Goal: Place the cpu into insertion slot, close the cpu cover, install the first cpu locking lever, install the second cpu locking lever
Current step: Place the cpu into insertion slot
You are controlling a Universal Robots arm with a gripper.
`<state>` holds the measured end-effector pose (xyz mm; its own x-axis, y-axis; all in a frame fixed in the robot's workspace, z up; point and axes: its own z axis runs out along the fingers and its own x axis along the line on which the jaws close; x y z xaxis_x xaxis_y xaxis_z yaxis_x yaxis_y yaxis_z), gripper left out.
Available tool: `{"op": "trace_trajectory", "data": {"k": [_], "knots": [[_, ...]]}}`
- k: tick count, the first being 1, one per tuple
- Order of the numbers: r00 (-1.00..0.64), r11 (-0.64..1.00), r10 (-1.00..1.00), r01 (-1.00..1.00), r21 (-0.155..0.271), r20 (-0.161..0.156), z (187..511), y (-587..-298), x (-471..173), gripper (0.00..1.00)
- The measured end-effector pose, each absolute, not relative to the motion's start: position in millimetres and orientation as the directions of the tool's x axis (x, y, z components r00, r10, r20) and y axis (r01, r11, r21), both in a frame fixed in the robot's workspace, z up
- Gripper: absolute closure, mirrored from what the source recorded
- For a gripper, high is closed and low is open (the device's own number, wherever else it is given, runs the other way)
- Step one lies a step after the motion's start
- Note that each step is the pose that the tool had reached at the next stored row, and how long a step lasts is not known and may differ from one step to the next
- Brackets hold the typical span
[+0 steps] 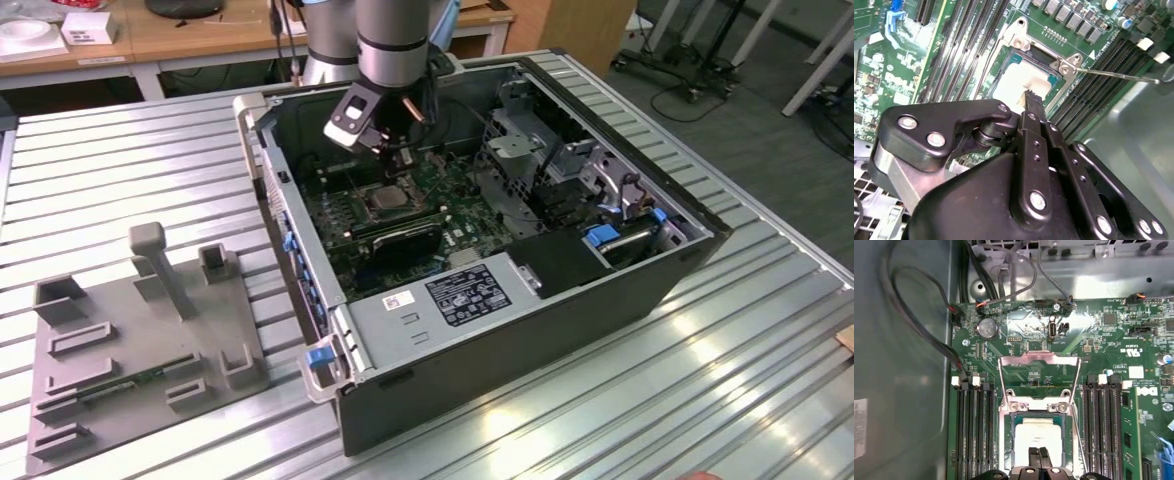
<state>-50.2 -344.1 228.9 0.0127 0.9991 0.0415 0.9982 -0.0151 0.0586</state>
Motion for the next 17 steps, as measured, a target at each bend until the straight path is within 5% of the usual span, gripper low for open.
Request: {"op": "trace_trajectory", "data": {"k": [17], "knots": [[0.013,-0.015,0.999,0.998,0.059,0.041,240.9,-344.1,-50.2,0.89]]}}
